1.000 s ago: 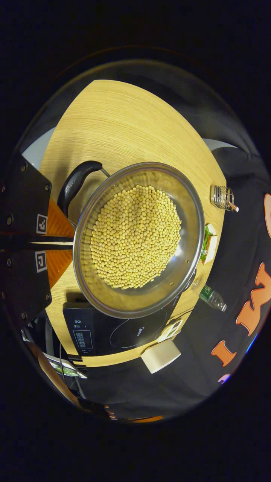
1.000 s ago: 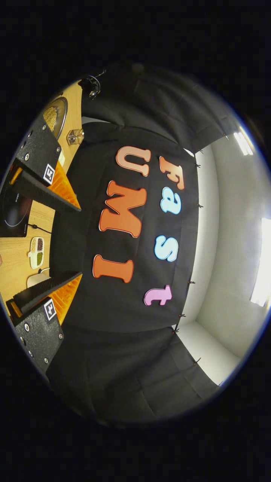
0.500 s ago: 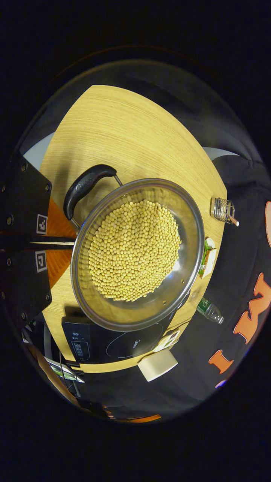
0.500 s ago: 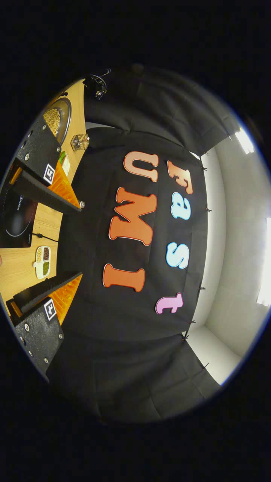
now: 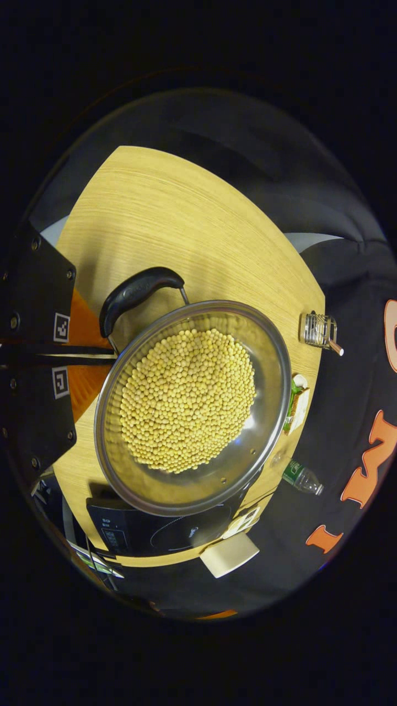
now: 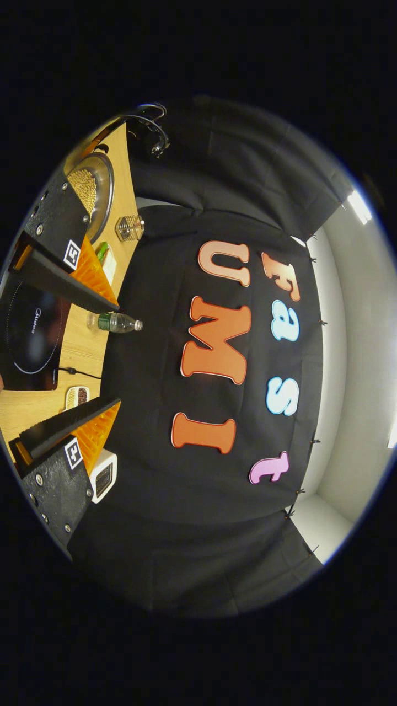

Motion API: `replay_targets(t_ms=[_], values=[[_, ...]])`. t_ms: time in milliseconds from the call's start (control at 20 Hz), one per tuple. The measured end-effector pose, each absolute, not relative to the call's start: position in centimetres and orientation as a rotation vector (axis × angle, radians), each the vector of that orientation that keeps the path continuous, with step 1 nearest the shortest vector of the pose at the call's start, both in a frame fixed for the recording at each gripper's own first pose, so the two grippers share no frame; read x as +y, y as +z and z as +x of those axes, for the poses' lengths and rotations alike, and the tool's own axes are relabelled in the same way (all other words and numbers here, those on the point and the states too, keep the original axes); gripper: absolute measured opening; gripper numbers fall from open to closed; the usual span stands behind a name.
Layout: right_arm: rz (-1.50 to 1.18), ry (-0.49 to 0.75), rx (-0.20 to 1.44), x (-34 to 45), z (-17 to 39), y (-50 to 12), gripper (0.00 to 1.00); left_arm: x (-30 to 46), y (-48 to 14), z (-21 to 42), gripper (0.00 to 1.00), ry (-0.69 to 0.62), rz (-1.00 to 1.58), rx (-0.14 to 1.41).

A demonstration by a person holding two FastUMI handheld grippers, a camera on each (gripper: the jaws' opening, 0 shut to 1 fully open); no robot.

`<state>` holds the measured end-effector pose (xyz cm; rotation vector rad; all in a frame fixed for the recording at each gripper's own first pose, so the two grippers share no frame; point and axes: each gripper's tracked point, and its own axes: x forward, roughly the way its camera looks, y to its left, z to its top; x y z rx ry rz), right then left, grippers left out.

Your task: First push the handle of the pot to place it horizontally, then grasp the pot with both hands and set it on the induction cooktop.

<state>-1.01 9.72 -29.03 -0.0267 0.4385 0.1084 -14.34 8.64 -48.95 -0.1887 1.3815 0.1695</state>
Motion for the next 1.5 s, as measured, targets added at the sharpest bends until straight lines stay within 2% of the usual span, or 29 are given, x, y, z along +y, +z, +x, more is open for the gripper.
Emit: replay_targets(t_ms=[350, 1050, 1500], values=[[-0.007, 0.216, 0.539, 14.9, -1.4, -31.7, 0.95, 12.3, -48.9, -13.4, 0.01, 0.207, -0.115, 1.338], [0.097, 0.404, 0.866, 26.5, -4.9, -39.4, 0.91, 18.0, -49.8, -9.0, 0.02, 0.219, 0.038, 1.226], [0.180, 0.409, 1.054, 30.1, -6.4, -43.3, 0.92, 20.8, -50.4, -5.7, 0.03, 0.217, 0.125, 1.136]])
